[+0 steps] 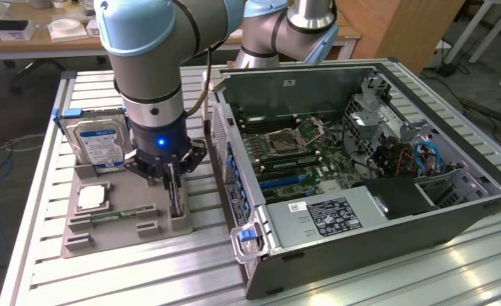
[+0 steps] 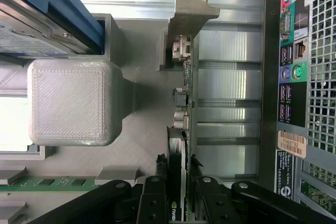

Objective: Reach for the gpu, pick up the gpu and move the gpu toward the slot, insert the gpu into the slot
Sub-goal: 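Pick up the gpu and move the gpu toward the slot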

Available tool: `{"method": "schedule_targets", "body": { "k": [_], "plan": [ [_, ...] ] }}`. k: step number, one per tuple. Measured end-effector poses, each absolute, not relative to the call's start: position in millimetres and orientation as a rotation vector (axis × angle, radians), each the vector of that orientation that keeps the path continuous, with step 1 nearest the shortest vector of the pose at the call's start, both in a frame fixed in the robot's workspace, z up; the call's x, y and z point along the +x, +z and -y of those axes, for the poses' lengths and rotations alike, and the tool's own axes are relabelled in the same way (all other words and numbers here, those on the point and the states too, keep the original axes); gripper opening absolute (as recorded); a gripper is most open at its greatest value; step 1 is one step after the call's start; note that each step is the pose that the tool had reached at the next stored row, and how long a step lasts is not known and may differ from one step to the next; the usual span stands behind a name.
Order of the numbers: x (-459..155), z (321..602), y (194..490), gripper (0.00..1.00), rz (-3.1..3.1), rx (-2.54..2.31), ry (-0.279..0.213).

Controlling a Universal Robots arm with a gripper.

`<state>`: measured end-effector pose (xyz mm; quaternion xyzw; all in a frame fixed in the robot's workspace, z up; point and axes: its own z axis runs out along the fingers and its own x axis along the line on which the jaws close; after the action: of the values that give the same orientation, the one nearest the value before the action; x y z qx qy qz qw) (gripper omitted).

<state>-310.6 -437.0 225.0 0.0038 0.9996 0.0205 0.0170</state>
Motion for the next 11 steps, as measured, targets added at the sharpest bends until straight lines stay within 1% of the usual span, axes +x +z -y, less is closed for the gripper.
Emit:
{"method": "schedule_targets", "body": {
  "k": [2,11],
  "plan": [
    [-311,437,227,0.26,-3.106,0.012,0.065],
    [-311,437,268,0.26,-3.107,0.012,0.064]
  ]
}}
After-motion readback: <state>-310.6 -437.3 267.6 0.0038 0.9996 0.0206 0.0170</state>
